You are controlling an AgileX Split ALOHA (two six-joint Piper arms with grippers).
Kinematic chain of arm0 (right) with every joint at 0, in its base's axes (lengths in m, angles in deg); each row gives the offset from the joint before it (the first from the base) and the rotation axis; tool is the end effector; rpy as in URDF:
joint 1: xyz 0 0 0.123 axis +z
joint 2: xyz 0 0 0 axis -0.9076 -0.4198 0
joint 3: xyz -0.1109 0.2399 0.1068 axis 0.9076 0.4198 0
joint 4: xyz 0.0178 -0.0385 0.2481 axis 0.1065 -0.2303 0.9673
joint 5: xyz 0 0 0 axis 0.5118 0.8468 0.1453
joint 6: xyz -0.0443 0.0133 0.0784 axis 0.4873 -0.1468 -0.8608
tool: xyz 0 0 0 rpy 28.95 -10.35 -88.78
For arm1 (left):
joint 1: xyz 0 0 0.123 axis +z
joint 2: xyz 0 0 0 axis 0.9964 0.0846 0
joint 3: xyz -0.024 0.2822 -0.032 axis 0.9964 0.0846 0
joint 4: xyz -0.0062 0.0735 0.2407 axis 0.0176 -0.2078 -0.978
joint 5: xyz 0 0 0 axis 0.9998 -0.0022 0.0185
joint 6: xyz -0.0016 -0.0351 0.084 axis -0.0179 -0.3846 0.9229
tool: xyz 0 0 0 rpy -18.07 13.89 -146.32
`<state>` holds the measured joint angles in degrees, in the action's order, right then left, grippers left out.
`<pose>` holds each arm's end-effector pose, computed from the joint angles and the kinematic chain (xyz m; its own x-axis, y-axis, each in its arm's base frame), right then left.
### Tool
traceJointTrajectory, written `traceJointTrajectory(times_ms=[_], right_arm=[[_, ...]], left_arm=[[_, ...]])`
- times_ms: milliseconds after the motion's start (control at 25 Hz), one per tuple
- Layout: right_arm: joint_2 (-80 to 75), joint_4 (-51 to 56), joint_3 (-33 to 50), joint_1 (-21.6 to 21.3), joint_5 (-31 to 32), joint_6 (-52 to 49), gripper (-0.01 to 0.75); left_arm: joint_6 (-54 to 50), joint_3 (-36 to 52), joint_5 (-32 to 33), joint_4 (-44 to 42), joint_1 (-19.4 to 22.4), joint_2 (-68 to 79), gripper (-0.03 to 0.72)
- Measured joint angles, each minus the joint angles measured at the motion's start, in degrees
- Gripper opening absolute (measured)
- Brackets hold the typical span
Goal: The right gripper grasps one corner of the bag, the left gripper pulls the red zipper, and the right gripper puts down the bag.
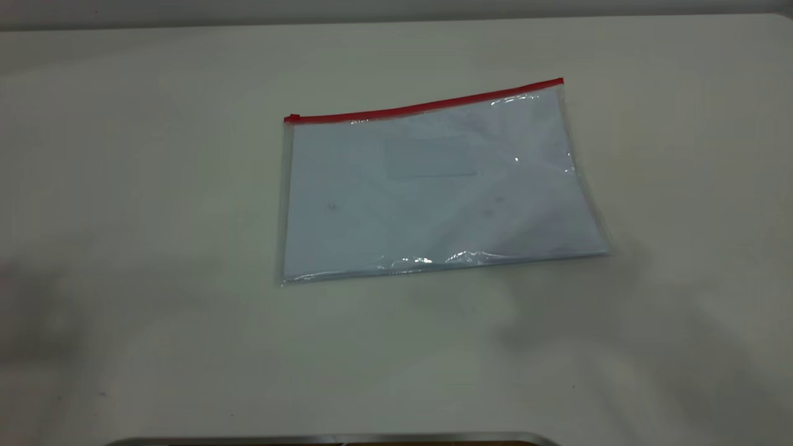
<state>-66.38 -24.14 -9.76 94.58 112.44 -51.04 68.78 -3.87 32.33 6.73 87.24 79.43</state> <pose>0.2341 0.1504 0.4386 -0.7029 -0.3589 -0.6141 -0.5556 0.8161 0.1590 0.2002 -0.0098 0.4694 -0.6144 0.1466 -0.7752 0.2173 0.9760 0.0124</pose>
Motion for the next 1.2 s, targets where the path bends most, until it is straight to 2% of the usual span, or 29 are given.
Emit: traceJointTrajectory(times_ms=[200, 520, 720, 840, 1000, 1200], right_arm=[[9.57, -0.61, 6.68, 2.21, 0.0, -1.72, 0.479], [24.46, -7.39, 34.0, 2.39, 0.0, -4.44, 0.477], [31.3, -13.95, 51.16, 2.49, -0.12, -5.51, 0.477], [34.48, -15.5, 58.42, 2.49, -3.73, -5.58, 0.477], [37.16, -15.74, 64.92, 2.49, -8.85, -5.58, 0.477], [37.4, -15.97, 65.42, 2.49, -9.99, -5.59, 0.477]], left_arm=[[-1.28, 17.23, 0.0, -0.13, 0.0, -7.44, 0.428], [-2.21, 39.01, 0.0, -0.28, 0.0, -19.44, 0.428], [-3.94, 47.61, 0.0, -0.34, 0.0, -26.36, 0.428], [-4.74, 50.94, -0.04, -0.34, 0.0, -29.73, 0.428], [-4.87, 54.07, -0.28, -1.68, 0.0, -33.42, 0.428], [-5.62, 57.2, -0.86, -3.35, 0.0, -36.88, 0.428]])
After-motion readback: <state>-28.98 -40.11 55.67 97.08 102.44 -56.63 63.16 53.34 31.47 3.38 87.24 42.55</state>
